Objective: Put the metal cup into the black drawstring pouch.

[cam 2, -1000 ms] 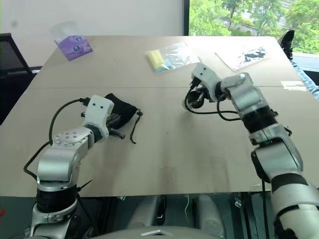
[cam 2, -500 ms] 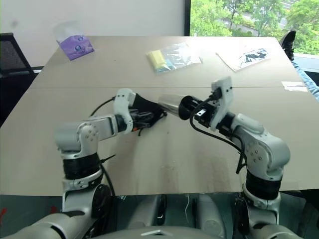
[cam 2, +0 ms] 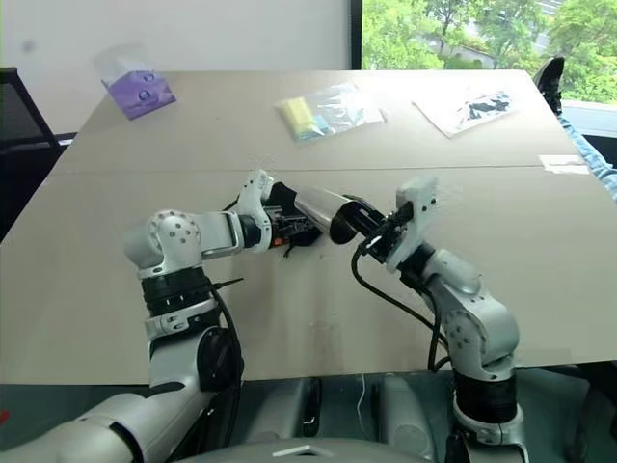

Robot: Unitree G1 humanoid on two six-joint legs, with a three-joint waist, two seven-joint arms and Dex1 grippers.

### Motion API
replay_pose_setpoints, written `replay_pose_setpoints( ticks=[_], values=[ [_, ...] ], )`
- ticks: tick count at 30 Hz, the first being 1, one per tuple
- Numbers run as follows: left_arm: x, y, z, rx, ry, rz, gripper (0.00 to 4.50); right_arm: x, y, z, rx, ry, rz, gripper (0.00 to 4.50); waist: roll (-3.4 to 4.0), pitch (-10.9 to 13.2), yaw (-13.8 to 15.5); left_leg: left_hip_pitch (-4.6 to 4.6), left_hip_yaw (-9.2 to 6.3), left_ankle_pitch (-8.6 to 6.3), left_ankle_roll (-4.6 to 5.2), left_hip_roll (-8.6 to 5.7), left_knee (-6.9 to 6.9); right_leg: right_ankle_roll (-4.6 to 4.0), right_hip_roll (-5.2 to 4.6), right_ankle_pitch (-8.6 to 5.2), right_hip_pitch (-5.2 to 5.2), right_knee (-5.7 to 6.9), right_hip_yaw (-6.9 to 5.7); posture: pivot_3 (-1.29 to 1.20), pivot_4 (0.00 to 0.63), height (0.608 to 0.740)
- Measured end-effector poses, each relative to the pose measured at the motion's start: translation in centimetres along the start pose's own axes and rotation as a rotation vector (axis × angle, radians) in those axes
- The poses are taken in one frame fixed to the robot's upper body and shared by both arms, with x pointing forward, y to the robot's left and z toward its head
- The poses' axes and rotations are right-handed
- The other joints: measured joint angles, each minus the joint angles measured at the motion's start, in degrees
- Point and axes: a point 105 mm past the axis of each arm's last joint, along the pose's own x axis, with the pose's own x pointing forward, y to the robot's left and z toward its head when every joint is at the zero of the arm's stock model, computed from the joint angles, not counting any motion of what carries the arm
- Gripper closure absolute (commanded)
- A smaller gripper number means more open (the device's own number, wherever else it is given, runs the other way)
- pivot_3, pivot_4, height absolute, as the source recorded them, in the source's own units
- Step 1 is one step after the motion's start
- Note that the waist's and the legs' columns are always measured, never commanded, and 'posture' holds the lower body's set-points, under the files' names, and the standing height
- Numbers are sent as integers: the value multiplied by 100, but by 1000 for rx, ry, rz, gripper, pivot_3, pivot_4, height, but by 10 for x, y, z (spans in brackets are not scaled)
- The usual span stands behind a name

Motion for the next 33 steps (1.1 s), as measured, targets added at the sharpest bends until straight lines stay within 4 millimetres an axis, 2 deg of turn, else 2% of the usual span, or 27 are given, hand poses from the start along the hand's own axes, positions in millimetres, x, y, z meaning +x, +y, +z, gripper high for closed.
replay_pose_setpoints(
  ticks=[3, 8, 13, 16, 23, 30, 33],
  values=[
    [3, 0, -3, -23, 12, -3, 4500, -2, -3, -11, -29, -17, -9, 4411, 0, 0, -10, 0, 4, 0, -1, 0, 1, 1, -3, 0, -1, 0, 4, 0, 150, 740],
    [4, 3, -5, -56, 26, -12, 4500, 1, -4, -17, -96, -33, 2, 4411, 0, 0, -20, 4, 0, 2, -5, 3, -2, 0, -4, 0, -1, 3, 3, 0, 150, 740],
    [1, 1, -1, -45, 22, -35, 4500, 7, -9, -30, -99, -32, -5, 4411, 0, 0, -22, 4, 2, 3, -6, 2, -1, 0, -10, 0, 0, 2, 5, 0, 150, 740],
    [-5, -2, 4, -32, 12, -64, 4500, 14, -19, -42, -29, -44, -59, 4411, 0, 1, -23, 4, 0, 4, -8, 4, -2, 0, -13, 0, -1, 3, 4, 0, 150, 740],
    [-21, 5, 12, -3, -7, -69, 4500, 0, -56, -43, 56, -122, -212, 4411, -1, 1, -20, 4, -1, 4, -9, 3, -2, 0, -17, 1, -1, 1, 7, 0, 150, 740],
    [-17, -1, 5, -17, 3, -83, 4500, 15, -40, -64, 94, -82, -114, 4411, -1, 1, -34, 5, 1, 4, -9, 3, -3, 0, -17, 1, -1, 2, 15, 0, 150, 740],
    [-16, 5, -1, -45, 8, -62, 4500, 19, -35, -68, 76, -76, -88, 4411, -1, 1, -31, 5, 0, 4, -9, 3, -3, 0, -18, 1, -1, 2, 19, 0, 150, 740]
  ],
)
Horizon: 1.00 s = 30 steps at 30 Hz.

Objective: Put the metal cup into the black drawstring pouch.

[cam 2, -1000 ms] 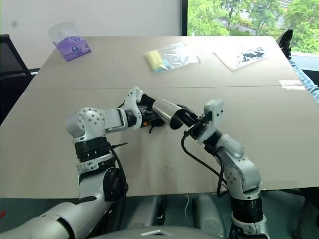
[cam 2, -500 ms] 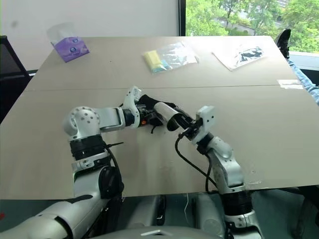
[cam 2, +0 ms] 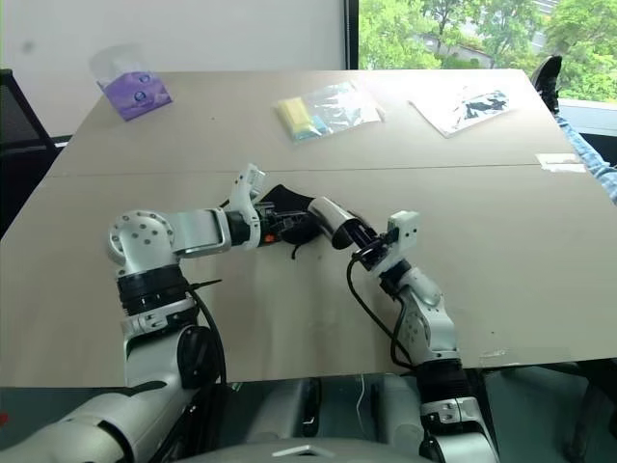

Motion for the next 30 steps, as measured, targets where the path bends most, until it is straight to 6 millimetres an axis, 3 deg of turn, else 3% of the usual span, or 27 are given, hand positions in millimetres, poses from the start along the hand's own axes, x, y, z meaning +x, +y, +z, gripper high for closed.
replay_pose_setpoints(
  ticks=[6, 12, 20, 23, 25, 30],
  values=[
    [-9, 10, -2, 6, -18, 55, 4500, -1, -5, -23, -138, 115, 23, 4411, 0, 0, -6, 1, -1, 0, 0, 0, 0, 0, 1, 0, 0, 2, 2, 0, 150, 740],
    [-16, 1, 5, 31, -70, 28, 4500, 6, 1, -34, -281, 176, 100, 4411, -27, -18, -44, 26, 4, 1, -3, 2, 2, -1, 4, 2, 19, 6, -1, 0, 150, 740],
    [-18, -6, -5, 67, -54, -4, 4500, 14, -1, -42, -447, 229, 122, 4411, -28, -20, -50, 105, 12, 4, -9, 9, -18, -8, 9, 5, 83, 2, 4, 0, 150, 740],
    [-19, -10, -7, 89, -45, -16, 4500, 20, 0, -41, -361, 201, 85, 4411, -29, -19, -57, 111, 10, 4, -10, 12, -19, -8, 11, 5, 91, -1, 5, 0, 150, 740],
    [-21, -15, -6, 109, -49, -37, 4500, 28, -1, -39, -164, 156, 19, 4411, -29, -19, -64, 111, 9, 5, -14, 17, -22, -12, 14, 7, 90, -1, 7, 0, 150, 740],
    [-22, -37, 3, 161, -80, -107, 4500, 49, 16, -38, 61, 172, 48, 4411, -24, -14, -20, 102, 0, 5, -14, 10, -28, -13, 7, 7, 87, -9, 4, 0, 150, 740]
  ],
)
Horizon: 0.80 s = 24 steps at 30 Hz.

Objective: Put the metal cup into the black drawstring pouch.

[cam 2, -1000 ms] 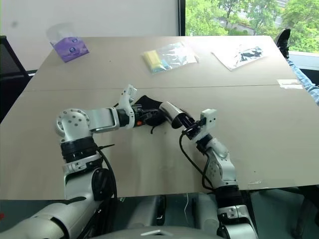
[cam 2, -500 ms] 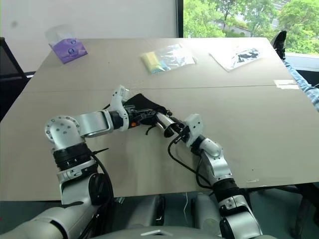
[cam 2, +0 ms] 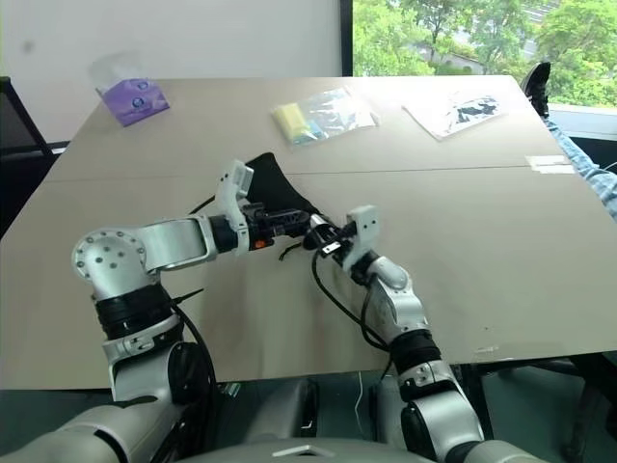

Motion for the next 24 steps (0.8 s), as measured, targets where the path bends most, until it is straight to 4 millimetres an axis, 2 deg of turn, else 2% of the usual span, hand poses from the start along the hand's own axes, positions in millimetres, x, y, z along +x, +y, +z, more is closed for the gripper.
replay_pose_setpoints(
  ticks=[5, 7, 9, 12, 13, 14, 15, 17, 18, 19, 21, 22, 23, 24],
  values=[
    [4, -10, 7, 10, -27, -21, 4500, 11, -16, 14, 68, 20, -99, 4411, -1, 3, 40, -12, -5, 0, 0, -6, 0, 0, -5, 0, -7, -3, -1, 0, 150, 740],
    [5, -12, 13, 4, -51, -9, 4500, 25, -17, 24, -75, 36, -127, 4411, -1, 6, -6, -26, 10, 1, 0, -6, -8, 0, 1, 0, -36, 5, 2, 0, 150, 740],
    [3, -10, 17, -6, -79, 9, 4500, 45, -3, 35, -350, 44, -103, 4411, -1, 5, -62, -40, 33, 6, -6, -1, -22, 0, 7, 0, -67, 12, 21, 0, 150, 740],
    [-2, -8, 22, -7, -119, 30, 4500, 56, 7, 42, -670, 36, -59, 4411, -4, 4, -32, -78, 11, 16, -23, 3, -24, 0, 7, 0, -95, 3, 20, 0, 150, 740],
    [-2, -8, 22, -11, -121, 33, 4500, 57, 7, 41, -714, 40, -48, 4411, -4, 3, -9, -98, 5, 16, -23, 3, -21, 0, 6, 0, -107, -2, 14, 0, 150, 740],
    [-3, -7, 22, -16, -124, 39, 4500, 58, 8, 38, -697, 44, -45, 4411, -6, 4, 5, -105, 3, 16, -23, 3, -21, 0, 3, 0, -110, -6, 11, 0, 150, 740],
    [-2, -7, 23, -21, -135, 41, 4500, 59, 5, 36, -547, 44, -72, 4411, -10, 6, 8, -110, 3, 16, -23, 3, -21, 0, 0, 0, -110, -11, 11, 0, 150, 740],
    [2, -12, 21, -32, -135, 15, 4500, 52, -17, 45, -287, 26, -153, 4411, -13, 8, 80, -119, -6, 16, -21, -2, -15, 0, -7, 1, -108, -16, -3, 0, 150, 740],
    [2, -13, 21, -36, -139, 7, 4500, 50, -22, 49, -213, 13, -172, 4411, -17, 10, 107, -120, -7, 16, -21, -1, -12, -1, -5, 1, -108, -18, -4, 0, 150, 740],
    [2, -14, 22, -36, -143, 0, 4500, 51, -21, 48, -222, 22, -163, 4411, -17, 10, 115, -117, -6, 16, -21, -1, -11, -1, -4, 1, -108, -16, -3, 0, 150, 740],
    [2, -14, 22, -37, -147, 8, 4500, 60, -2, 41, -443, 60, -93, 4411, -15, 11, 23, -109, 9, 16, -22, -2, -22, -1, 3, 0, -119, -3, 1, 0, 150, 740],
    [0, -11, 24, -41, -156, 22, 4500, 62, 4, 41, -625, 70, -52, 4411, -13, 12, -1, -106, 12, 17, -24, -2, -26, 0, 4, 0, -123, 2, 2, 0, 150, 740],
    [0, -10, 23, -40, -152, 24, 4500, 62, 5, 43, -708, 76, -27, 4411, -14, 11, -1, -104, 10, 18, -25, -2, -28, 0, 5, 0, -122, 2, 0, 0, 150, 740],
    [-1, -10, 24, -40, -156, 25, 4500, 63, 7, 42, -683, 71, -29, 4411, -19, 9, -2, -104, 5, 19, -27, 2, -27, 0, 7, 0, -120, 1, 0, 0, 150, 740]
  ],
)
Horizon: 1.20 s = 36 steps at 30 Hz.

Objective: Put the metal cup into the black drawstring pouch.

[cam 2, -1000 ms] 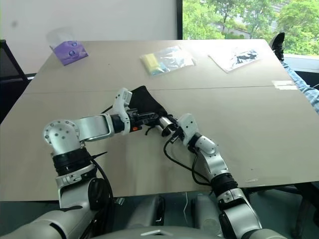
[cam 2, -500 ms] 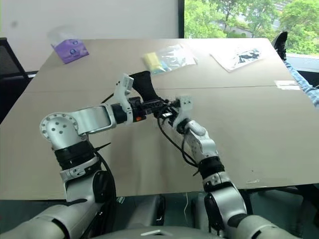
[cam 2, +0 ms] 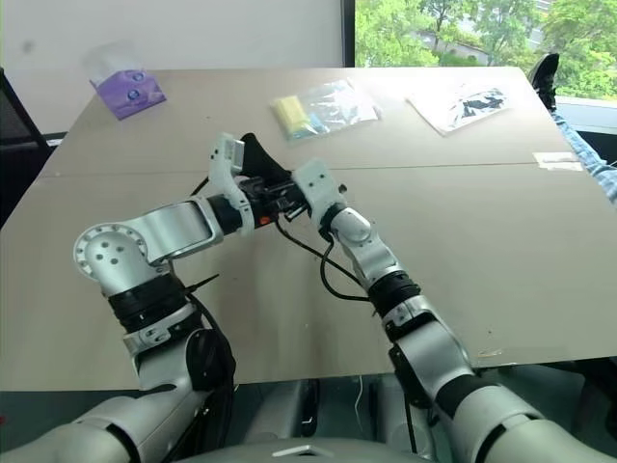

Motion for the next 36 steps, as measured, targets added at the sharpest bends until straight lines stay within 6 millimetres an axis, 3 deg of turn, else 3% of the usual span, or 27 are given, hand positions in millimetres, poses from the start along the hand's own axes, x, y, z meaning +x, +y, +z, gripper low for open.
replay_pose_setpoints(
  ticks=[3, 4, 8, 15, 16, 17, 18, 21, 25, 28, 34, 36],
  values=[
    [3, -5, 2, 13, 0, -16, 4500, -2, -7, -6, 298, 9, -43, 4411, 4, 5, 11, -8, -2, 1, -1, 2, 5, -1, -5, 0, -1, -1, 0, 0, 150, 740],
    [3, -6, 2, 14, 2, -23, 4500, -3, -11, -5, 303, 6, -59, 4411, 2, 4, 27, -10, -6, 1, 0, -1, 8, 0, -7, 0, 3, -3, 0, 0, 150, 740],
    [1, -1, 0, 12, 13, -15, 4500, -2, -2, -1, 18, 11, -5, 4411, 2, 3, -4, -5, 0, 1, 0, -4, 5, 0, -4, 0, -2, 0, -1, 0, 150, 740],
    [1, 3, -2, -28, 18, -50, 4500, -5, 5, -5, 111, 20, 21, 4411, 2, 3, 4, -5, 1, 1, -1, -2, 6, 0, -3, 0, -1, -1, -4, 0, 150, 740],
    [1, 4, -2, -27, 27, -62, 4500, -9, 9, -6, 159, 33, 60, 3625, 2, 3, 8, -5, 1, 1, -1, -2, 6, 0, -3, 0, -1, -1, -4, 0, 150, 740],
    [2, 3, -3, -25, 36, -69, 4500, -10, 11, -8, 175, 41, 75, 3625, 2, 3, 10, -5, -1, 1, -1, -2, 6, 0, -3, 0, 0, -1, -4, 0, 150, 740],
    [3, 4, -4, -15, 53, -70, 4500, -15, 14, -12, 194, 56, 102, 3007, 3, 4, 18, -6, -2, 1, -1, -3, 5, 0, -3, 0, -1, 0, -6, 0, 150, 740],
    [3, 10, -2, -7, 63, -67, 4500, -21, 18, -12, 188, 70, 123, 1919, 4, 4, 2, -4, -1, 1, -1, -2, 5, -1, -2, 0, -2, 1, -5, 0, 150, 740],
    [0, 20, 3, -11, 57, -57, 4500, -27, 3, -2, 132, 102, 70, 1919, 4, 5, 0, -4, -2, 1, -1, -2, 4, -1, -2, 0, -3, 2, -7, 0, 150, 740],
    [-6, 35, 12, -2, 33, -20, 4500, -39, -18, -1, 20, 184, -32, 1919, 4, 4, 13, -4, -2, 1, -1, -4, 3, -1, -4, 0, -4, 1, -7, 0, 150, 740],
    [-8, 44, 21, -41, -37, -94, 4500, -56, -22, 30, 105, 138, 63, 1919, 5, 5, 10, -4, -3, 1, 0, -3, 1, -2, -4, -1, -4, -1, -9, 0, 150, 740],
    [-12, 43, 27, -43, -104, -149, 4500, -67, -24, 42, 104, 121, 105, 945, 4, 5, 15, -5, -2, 0, 0, -3, 0, -2, -6, -1, -4, -4, -8, 0, 150, 740]
  ],
)
